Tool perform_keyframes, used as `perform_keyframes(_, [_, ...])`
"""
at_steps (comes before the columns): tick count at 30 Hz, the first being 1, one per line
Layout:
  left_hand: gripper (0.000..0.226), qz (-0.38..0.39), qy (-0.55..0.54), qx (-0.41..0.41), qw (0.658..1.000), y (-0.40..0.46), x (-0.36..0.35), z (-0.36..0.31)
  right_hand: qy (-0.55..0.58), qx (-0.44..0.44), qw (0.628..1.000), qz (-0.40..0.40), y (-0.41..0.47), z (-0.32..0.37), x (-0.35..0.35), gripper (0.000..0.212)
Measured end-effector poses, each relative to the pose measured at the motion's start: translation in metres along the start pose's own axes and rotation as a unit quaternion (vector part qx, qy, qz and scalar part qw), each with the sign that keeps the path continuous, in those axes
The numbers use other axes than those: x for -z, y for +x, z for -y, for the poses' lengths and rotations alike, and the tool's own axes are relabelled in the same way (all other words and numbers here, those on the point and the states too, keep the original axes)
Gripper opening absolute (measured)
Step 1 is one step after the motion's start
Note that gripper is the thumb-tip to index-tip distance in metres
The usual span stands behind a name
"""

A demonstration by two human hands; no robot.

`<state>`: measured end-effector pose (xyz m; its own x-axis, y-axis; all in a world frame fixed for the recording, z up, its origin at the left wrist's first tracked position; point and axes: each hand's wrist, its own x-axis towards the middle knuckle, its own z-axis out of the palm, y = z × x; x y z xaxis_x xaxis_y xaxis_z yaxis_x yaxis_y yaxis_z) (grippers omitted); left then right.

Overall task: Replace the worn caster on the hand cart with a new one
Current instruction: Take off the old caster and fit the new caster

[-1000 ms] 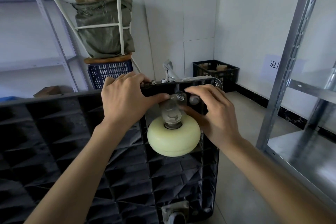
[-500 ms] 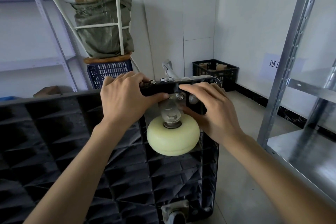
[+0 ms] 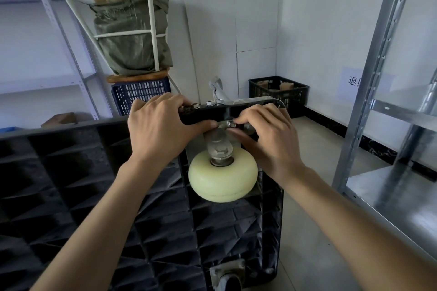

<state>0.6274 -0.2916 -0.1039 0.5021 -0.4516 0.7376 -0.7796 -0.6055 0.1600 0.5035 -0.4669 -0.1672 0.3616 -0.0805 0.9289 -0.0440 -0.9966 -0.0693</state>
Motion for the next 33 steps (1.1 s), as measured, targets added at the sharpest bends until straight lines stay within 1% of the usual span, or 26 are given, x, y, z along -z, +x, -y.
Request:
perform_keyframes(3, [0.072, 0.0, -0.003, -0.001, 1.0, 0.0, 0.001, -0.001, 0.04, -0.007, 0.999, 0.033, 0.0, 0.0, 0.005, 0.028])
perform_keyframes(5, [0.072, 0.0, 0.001, -0.002, 1.0, 0.0, 0.001, 0.0, 0.038, 0.016, 0.998, 0.047, 0.001, -0.001, 0.009, 0.029])
perform_keyframes(8, [0.071, -0.003, 0.0, -0.005, 1.0, 0.0, 0.001, 0.0, 0.022, 0.017, 1.0, 0.012, 0.001, -0.001, 0.004, 0.017])
perform_keyframes(10, [0.071, -0.004, 0.0, -0.006, 1.0, 0.0, 0.0, 0.0, 0.014, -0.004, 1.0, -0.028, 0.002, 0.001, -0.002, 0.02])
perform_keyframes(11, [0.071, -0.003, 0.0, -0.004, 1.0, 0.0, 0.0, 0.0, 0.014, -0.007, 0.999, -0.034, 0.002, 0.001, -0.003, 0.022])
perform_keyframes(15, [0.071, -0.005, -0.003, -0.005, 1.0, -0.001, 0.0, 0.001, 0.041, 0.019, 0.999, 0.025, -0.002, -0.003, 0.005, 0.027])
perform_keyframes(18, [0.071, -0.007, -0.001, -0.007, 1.0, -0.001, -0.001, 0.0, 0.032, 0.008, 0.999, 0.017, -0.003, -0.003, 0.004, 0.016])
perform_keyframes(20, [0.072, -0.004, -0.002, -0.005, 1.0, 0.0, -0.001, 0.0, 0.03, -0.007, 0.999, 0.016, -0.002, -0.002, 0.004, 0.019])
perform_keyframes(23, [0.072, -0.009, -0.005, -0.008, 1.0, -0.001, -0.001, 0.001, 0.04, 0.02, 0.998, 0.045, -0.002, -0.005, 0.008, 0.022])
perform_keyframes(25, [0.073, -0.008, 0.0, -0.007, 1.0, -0.001, -0.001, 0.001, 0.038, 0.027, 0.998, 0.037, -0.001, -0.007, 0.008, 0.018])
perform_keyframes(27, [0.072, -0.007, -0.001, -0.005, 1.0, -0.001, -0.001, 0.0, 0.031, 0.018, 0.999, 0.012, 0.0, -0.006, 0.005, 0.015])
perform_keyframes(30, [0.071, -0.003, -0.006, -0.001, 1.0, 0.0, 0.0, -0.001, 0.006, 0.003, 1.0, -0.014, -0.001, -0.002, -0.001, 0.022])
perform_keyframes(33, [0.07, -0.006, -0.008, -0.003, 1.0, -0.002, 0.0, 0.0, 0.007, 0.008, 1.0, 0.004, -0.002, -0.002, 0.001, 0.02])
